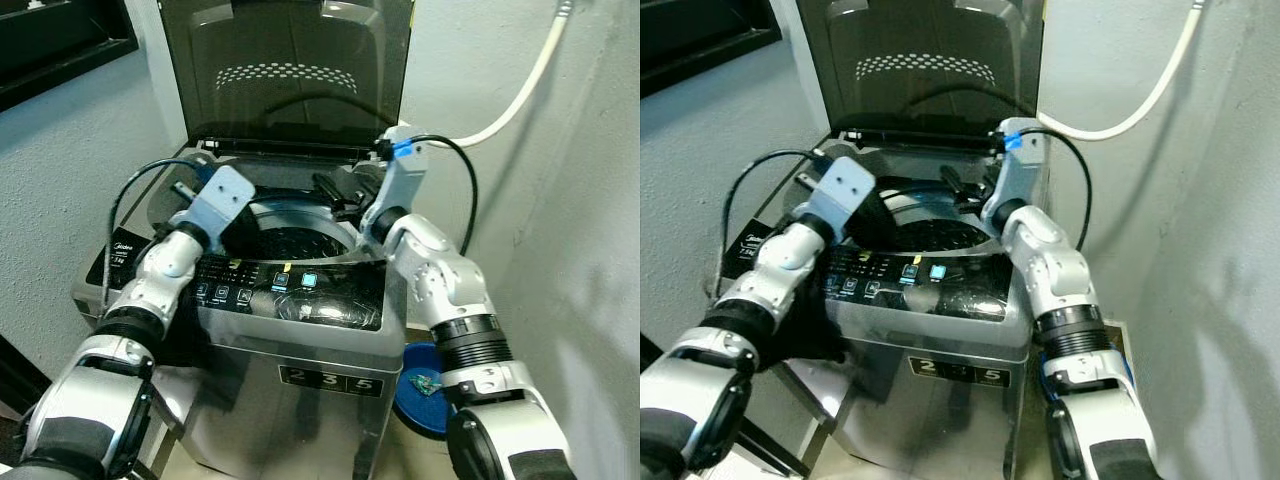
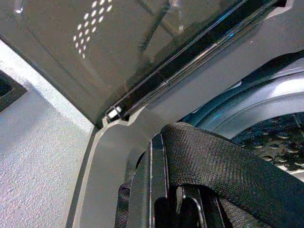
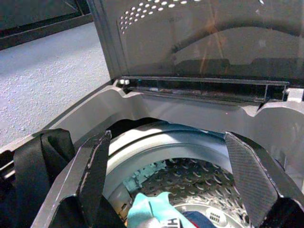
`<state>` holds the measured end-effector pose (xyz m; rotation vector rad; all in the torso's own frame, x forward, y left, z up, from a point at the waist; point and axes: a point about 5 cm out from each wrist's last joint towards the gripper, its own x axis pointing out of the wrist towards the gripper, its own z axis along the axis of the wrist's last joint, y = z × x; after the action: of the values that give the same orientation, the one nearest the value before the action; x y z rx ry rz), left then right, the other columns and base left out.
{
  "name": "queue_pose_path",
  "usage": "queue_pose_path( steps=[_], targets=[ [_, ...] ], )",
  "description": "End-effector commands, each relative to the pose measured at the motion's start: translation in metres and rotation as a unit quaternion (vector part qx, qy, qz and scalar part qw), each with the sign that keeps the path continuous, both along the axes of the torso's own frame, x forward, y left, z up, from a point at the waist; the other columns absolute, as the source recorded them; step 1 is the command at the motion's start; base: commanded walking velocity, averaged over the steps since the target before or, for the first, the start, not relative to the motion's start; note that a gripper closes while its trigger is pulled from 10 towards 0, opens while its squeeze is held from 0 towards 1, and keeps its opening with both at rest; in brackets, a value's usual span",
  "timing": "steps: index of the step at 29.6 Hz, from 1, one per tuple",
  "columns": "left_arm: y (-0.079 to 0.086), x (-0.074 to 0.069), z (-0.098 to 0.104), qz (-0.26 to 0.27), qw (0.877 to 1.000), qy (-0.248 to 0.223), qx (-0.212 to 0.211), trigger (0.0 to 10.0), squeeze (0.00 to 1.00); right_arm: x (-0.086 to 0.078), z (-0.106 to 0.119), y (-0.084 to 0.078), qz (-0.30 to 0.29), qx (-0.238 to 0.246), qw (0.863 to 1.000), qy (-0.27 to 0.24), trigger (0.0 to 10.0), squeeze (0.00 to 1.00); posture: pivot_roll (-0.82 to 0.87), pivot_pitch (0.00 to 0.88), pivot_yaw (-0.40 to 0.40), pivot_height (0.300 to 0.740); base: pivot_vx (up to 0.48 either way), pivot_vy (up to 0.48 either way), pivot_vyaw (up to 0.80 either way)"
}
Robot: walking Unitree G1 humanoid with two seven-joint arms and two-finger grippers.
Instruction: Clothes washing
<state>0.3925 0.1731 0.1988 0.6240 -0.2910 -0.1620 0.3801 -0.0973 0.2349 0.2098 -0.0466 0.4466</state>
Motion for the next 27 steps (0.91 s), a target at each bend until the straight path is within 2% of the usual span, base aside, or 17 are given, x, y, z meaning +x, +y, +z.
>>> queue_pose_path(
  steps=[1,5,6,7,8,10,11,12,15,23,25,27],
  targets=[
    [0.009,0.000,0.001,0.015,1.000,0.000,0.010,1.5,0.00,-0.002,0.003,-0.001,0.001,0.005,1.000,-0.013,10.0,0.00,0.01,0.000,0.053,0.740,0.000,0.000,0.00],
    [0.009,0.001,-0.002,0.027,1.000,0.004,0.012,1.1,0.00,-0.002,0.002,-0.003,0.000,0.005,1.000,-0.015,10.0,0.00,0.00,0.000,0.057,0.740,0.000,0.000,0.00],
    [0.011,0.002,-0.004,0.041,0.999,0.011,0.010,1.8,0.00,-0.003,0.002,-0.005,-0.001,0.004,1.000,-0.017,10.0,0.00,0.00,0.000,0.060,0.740,0.000,0.000,0.00],
    [0.011,0.002,-0.004,0.041,0.999,0.011,0.010,1.8,0.00,-0.003,0.002,-0.005,-0.001,0.004,1.000,-0.017,10.0,0.00,0.00,0.000,0.060,0.740,0.000,0.000,0.00],
    [0.012,0.003,-0.008,0.051,0.998,0.025,0.007,9.7,0.00,-0.004,0.001,-0.005,-0.001,0.002,1.000,-0.017,10.0,0.00,0.00,0.000,0.062,0.740,0.000,0.000,0.00],
    [0.010,0.003,-0.013,0.049,0.998,0.041,0.003,10.0,0.01,-0.004,0.001,-0.005,-0.001,0.000,1.000,-0.018,10.0,0.00,-0.01,0.000,0.062,0.740,0.000,0.000,0.00],
    [0.006,0.003,-0.017,0.043,0.998,0.051,0.002,10.0,0.26,-0.005,0.000,-0.004,0.001,-0.003,1.000,-0.018,10.0,0.00,-0.01,0.000,0.062,0.740,0.000,0.000,0.00],
    [0.003,0.003,-0.021,0.033,0.998,0.062,0.002,10.0,0.98,-0.005,0.000,-0.003,0.003,-0.006,1.000,-0.018,10.0,0.00,-0.01,0.000,0.062,0.740,0.000,0.000,0.00],
    [-0.001,0.002,-0.025,0.020,0.997,0.074,-0.001,10.0,1.00,-0.005,0.000,-0.002,0.008,-0.009,1.000,-0.019,10.0,0.00,-0.01,0.000,0.062,0.740,0.000,0.000,0.00],
    [0.002,0.003,-0.021,0.030,0.998,0.063,0.000,10.0,1.00,-0.005,0.000,0.000,0.015,-0.012,1.000,-0.020,10.0,0.00,0.00,0.000,0.055,0.740,0.000,0.000,0.00],
    [0.003,0.004,-0.018,0.033,0.998,0.056,0.009,10.0,1.00,-0.006,0.000,0.001,0.018,-0.013,1.000,-0.021,10.0,0.00,0.00,0.000,0.054,0.740,0.000,0.000,0.00],
    [0.007,0.004,-0.008,0.044,0.997,0.019,0.066,10.0,1.00,-0.007,0.000,0.003,0.024,-0.012,0.999,-0.023,10.0,0.00,0.00,0.000,0.054,0.740,0.000,0.000,0.00]
  ],
)
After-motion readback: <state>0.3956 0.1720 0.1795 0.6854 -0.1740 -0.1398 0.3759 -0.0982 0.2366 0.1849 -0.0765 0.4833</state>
